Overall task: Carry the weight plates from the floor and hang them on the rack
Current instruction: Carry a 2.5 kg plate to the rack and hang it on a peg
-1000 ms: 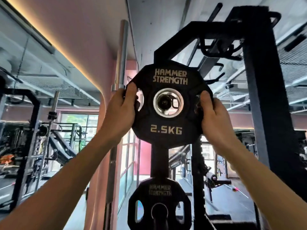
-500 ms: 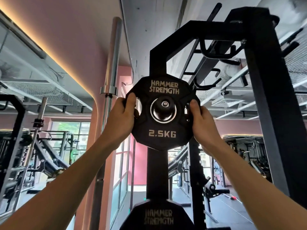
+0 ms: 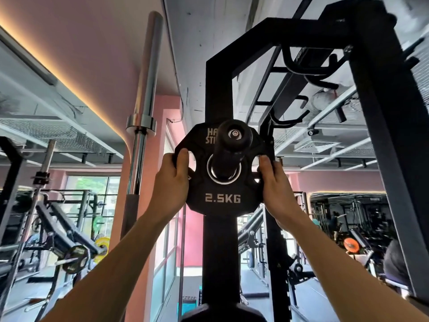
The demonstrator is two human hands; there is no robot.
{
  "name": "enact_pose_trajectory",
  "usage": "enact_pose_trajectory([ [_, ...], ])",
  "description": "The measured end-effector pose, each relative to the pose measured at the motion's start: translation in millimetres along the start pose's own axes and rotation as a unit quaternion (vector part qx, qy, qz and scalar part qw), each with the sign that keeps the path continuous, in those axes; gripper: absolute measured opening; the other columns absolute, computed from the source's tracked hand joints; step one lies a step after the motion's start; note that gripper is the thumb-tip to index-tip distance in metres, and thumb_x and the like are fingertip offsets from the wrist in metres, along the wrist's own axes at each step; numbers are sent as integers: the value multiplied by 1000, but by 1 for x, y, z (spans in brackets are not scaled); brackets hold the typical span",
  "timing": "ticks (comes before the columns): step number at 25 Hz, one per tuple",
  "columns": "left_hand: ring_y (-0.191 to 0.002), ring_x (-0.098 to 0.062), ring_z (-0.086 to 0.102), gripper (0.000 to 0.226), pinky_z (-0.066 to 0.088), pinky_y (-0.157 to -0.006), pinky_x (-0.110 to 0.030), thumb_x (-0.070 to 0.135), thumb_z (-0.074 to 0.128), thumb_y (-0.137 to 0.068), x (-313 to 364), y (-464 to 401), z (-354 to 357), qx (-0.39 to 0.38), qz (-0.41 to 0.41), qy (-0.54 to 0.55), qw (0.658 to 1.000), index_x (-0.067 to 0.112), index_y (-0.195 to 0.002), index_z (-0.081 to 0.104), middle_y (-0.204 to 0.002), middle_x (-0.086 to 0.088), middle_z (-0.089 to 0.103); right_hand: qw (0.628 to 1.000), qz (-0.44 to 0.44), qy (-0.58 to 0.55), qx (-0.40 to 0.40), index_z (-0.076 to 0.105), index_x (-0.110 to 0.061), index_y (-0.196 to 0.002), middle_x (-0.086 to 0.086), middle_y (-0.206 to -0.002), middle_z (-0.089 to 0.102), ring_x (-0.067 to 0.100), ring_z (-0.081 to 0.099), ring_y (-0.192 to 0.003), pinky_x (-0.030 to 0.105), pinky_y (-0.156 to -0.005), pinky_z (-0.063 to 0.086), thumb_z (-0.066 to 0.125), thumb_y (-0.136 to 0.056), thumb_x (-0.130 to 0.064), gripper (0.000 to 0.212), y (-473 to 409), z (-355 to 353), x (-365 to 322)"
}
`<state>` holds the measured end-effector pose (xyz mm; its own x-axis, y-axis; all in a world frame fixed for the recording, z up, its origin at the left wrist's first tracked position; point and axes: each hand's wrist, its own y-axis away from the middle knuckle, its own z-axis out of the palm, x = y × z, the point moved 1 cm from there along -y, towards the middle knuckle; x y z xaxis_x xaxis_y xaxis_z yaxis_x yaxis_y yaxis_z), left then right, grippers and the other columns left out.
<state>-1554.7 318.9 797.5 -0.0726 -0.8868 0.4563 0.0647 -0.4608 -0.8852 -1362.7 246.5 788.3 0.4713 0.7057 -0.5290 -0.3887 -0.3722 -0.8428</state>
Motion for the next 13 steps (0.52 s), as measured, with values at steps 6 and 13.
enact_pose_trajectory([
  [6, -77, -14, 62, 33, 43, -61, -28, 47, 34, -104, -16, -4, 8, -3, -12, -8, 1000, 18, -108, 50, -86, 0, 65, 1000, 12, -9, -11, 55, -28, -120, 2, -111, 70, 21, 68, -103, 48, -90, 55, 40, -87, -70, 55, -12, 6, 20],
  [13, -82, -18, 64, 40, 51, -74, -38, 51, 33, -102, -29, -14, 10, -29, -16, -25, 999, 15, -111, 50, -88, -2, 64, 999, 26, 21, -22, 51, -21, -119, -4, -92, 65, 15, 68, -89, 45, -87, 56, 36, -99, -56, 43, -16, 8, 29],
])
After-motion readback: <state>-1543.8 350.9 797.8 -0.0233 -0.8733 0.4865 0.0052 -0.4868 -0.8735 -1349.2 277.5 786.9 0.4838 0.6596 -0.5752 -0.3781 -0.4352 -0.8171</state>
